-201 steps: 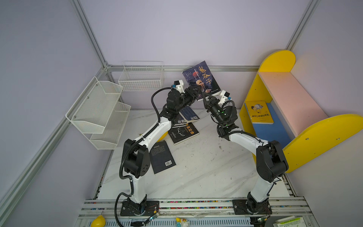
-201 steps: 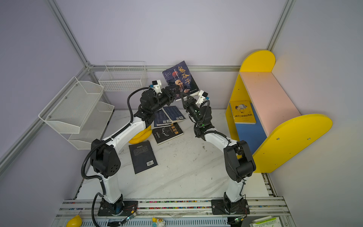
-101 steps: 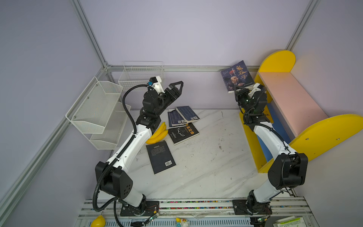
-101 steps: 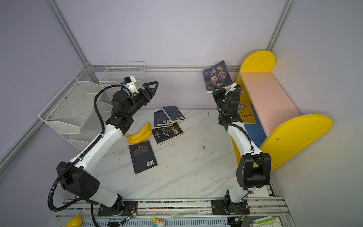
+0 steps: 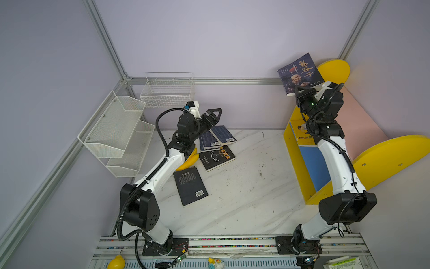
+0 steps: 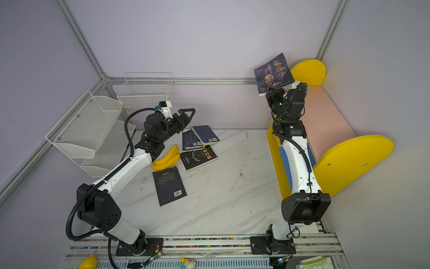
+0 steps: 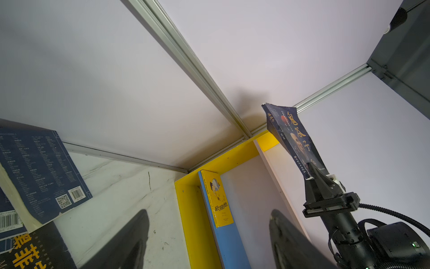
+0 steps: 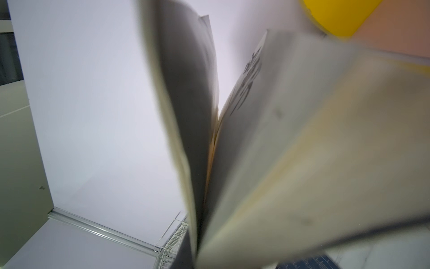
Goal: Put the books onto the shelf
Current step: 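Carry the purple book to the shelf with the right gripper while the left gripper withdraws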
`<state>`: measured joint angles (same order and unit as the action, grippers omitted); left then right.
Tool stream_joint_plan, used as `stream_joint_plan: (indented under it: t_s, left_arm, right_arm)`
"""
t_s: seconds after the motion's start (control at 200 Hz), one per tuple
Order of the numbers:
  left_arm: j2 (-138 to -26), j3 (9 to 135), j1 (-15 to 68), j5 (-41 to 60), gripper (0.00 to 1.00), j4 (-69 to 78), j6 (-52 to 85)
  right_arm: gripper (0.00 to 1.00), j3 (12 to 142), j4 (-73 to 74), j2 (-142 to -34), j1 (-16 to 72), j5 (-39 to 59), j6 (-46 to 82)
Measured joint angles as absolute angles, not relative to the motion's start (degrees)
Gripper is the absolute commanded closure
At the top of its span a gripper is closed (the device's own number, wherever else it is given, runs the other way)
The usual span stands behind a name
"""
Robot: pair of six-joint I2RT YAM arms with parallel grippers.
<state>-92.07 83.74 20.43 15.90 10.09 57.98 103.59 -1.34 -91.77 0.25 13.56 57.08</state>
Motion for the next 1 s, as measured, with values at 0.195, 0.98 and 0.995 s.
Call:
stream_joint_plan:
  t_s: [0.195, 0.98, 0.995]
  left_arm:
    - [-95.4, 83.7, 20.4, 18.9, 0.2, 12.4, 59.6]
    - [-98.6, 83.7, 20.4, 22.6, 0.2, 13.6, 63.5]
    - [-98.6, 83.7, 20.4, 22.6, 0.2, 13.7, 63.5]
  right_arm:
    - [0.94, 90.1, -0.7, -86.1, 0.4, 14.7, 57.9]
    - [0.9, 47.4, 37.1, -81.4, -1.7, 10.9, 66.0]
    - [0.9, 47.0, 37.6, -81.4, -2.2, 10.9, 66.0]
